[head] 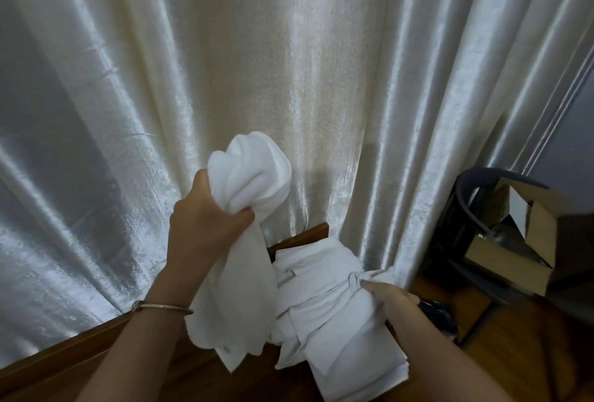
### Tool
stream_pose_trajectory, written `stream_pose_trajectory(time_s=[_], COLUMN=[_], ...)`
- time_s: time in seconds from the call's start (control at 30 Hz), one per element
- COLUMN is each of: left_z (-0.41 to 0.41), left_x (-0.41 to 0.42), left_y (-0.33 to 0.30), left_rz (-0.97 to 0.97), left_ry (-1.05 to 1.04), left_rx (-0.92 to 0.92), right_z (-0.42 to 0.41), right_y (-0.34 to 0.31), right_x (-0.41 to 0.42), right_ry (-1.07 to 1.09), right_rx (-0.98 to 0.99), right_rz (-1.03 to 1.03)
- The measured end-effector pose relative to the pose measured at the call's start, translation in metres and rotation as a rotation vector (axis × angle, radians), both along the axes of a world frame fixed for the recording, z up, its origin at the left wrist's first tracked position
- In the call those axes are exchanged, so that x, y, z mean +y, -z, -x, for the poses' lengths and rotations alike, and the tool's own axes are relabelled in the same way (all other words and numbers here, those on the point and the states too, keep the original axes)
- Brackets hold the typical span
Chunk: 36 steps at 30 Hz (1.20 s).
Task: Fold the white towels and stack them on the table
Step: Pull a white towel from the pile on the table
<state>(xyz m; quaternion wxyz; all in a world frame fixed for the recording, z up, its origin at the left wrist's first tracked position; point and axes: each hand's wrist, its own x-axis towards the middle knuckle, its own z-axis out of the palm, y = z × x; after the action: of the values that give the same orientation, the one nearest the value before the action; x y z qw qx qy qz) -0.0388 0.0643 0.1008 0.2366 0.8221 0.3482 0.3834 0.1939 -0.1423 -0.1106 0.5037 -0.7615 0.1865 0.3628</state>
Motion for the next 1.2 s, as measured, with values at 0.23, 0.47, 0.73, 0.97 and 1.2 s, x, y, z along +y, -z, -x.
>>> stream_pose_trajectory(time_s=[0.23, 0.47, 0.73, 0.97, 1.2], left_z=[0.004, 0.007, 0.009, -0.006, 0.0], left_x=[0.008, 0.023, 0.017, -0.014, -0.029], left_y=[0.008, 0.005, -0.001, -0.007, 0.01], left_rz=[0.092, 0.095, 0.202, 0.947, 1.074], left_ry=[-0.063, -0.05, -0.005, 0.245, 0.481], left_rx=[-0.027, -0.013, -0.188, -0.502, -0.513], right_z=[0.014, 0.029, 0.066, 0.121, 0.128], right_y=[-0.028, -0.149, -0.279, -0.281, -0.275], right_x=[-0.008, -0.003, 0.01, 0.072, 0.096], right_ry=[0.254, -0.32, -0.337, -0.75, -0.784], right_rx=[-0.194, -0.545, -0.491, -0.947, -0.06], right_rz=[-0.372, -0.794, -1.366, -0.541, -1.038])
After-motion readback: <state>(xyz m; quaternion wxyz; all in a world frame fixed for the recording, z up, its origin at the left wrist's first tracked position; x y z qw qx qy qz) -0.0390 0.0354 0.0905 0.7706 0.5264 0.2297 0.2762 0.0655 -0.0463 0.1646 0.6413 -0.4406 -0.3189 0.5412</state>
